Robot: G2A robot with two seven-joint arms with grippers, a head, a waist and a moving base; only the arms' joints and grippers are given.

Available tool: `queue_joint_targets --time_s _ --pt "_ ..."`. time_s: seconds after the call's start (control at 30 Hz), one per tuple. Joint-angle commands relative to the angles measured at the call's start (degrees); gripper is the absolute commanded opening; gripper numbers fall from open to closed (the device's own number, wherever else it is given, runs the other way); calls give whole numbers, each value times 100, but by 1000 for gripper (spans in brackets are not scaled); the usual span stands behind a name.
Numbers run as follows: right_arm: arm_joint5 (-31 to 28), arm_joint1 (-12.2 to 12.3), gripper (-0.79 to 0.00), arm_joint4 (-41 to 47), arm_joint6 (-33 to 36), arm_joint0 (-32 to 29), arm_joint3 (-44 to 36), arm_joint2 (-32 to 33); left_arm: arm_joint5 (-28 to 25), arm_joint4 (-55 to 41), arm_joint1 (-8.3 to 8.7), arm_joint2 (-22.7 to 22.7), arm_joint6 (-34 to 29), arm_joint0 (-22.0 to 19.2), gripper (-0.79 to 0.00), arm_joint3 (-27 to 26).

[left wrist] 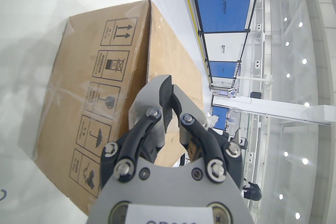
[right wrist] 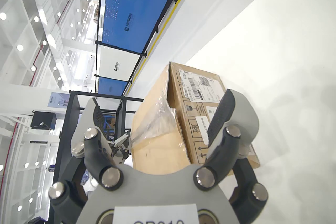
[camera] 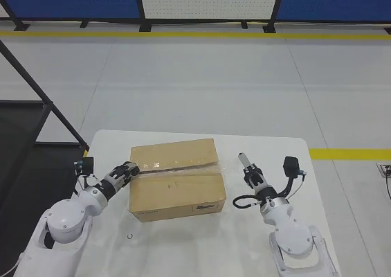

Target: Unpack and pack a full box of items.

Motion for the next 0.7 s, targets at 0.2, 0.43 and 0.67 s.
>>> queue_joint_targets --time_s 0.2,0.43,0.67 --pt "-479 52 0 79 -4 -49 211 5 -48 -316 12 -336 233 147 -785 -313" --pt "-399 81 -120 -7 65 170 558 -87 -80 -545 59 -889 359 526 -785 -600" --pt "-519 115 -209 43 48 211 660 -87 -118 -440 125 -1408 274 1189 -785 -905"
